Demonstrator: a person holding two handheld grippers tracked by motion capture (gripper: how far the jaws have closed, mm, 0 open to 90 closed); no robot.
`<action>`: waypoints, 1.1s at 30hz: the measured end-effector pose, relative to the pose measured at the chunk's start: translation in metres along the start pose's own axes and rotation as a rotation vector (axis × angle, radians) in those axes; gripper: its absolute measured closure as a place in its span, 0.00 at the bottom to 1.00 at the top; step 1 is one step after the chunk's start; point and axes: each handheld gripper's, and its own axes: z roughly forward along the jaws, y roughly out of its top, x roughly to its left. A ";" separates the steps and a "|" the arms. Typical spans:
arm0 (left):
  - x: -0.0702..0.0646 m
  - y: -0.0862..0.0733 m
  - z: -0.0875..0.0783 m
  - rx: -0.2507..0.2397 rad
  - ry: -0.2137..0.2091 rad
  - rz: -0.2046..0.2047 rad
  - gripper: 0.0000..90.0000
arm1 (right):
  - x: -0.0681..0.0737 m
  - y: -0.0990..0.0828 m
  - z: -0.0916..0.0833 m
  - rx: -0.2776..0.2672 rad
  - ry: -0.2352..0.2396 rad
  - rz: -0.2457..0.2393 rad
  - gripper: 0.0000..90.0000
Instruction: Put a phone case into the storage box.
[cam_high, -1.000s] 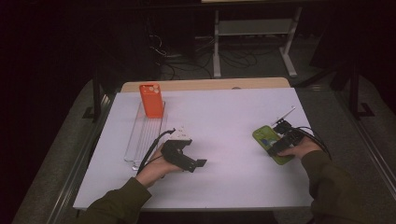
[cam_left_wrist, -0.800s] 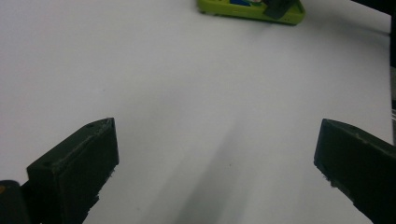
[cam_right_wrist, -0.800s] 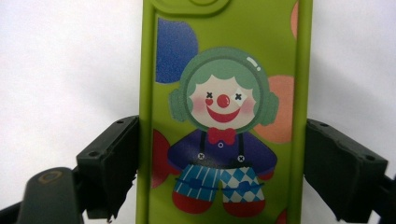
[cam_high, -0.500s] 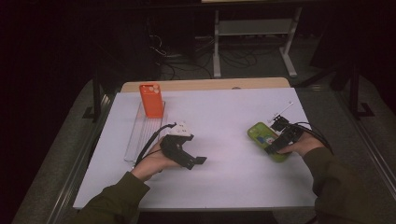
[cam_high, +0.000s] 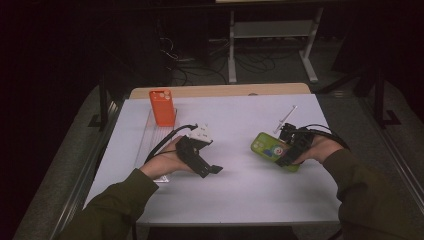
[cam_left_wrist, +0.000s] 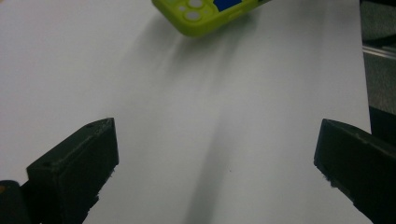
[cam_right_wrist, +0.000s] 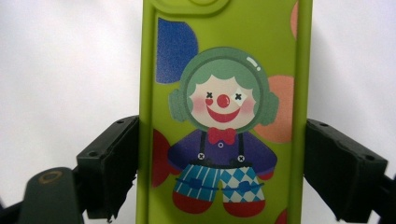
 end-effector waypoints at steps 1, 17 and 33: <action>-0.001 0.002 0.000 0.006 -0.008 0.008 0.00 | 0.002 0.002 -0.001 -0.001 0.000 -0.028 0.17; 0.009 0.018 0.000 0.049 -0.067 0.111 0.00 | 0.038 0.044 0.001 0.013 0.063 -0.294 0.17; 0.014 0.018 0.007 0.113 -0.132 0.177 0.00 | 0.078 0.088 0.002 0.007 0.131 -0.496 0.17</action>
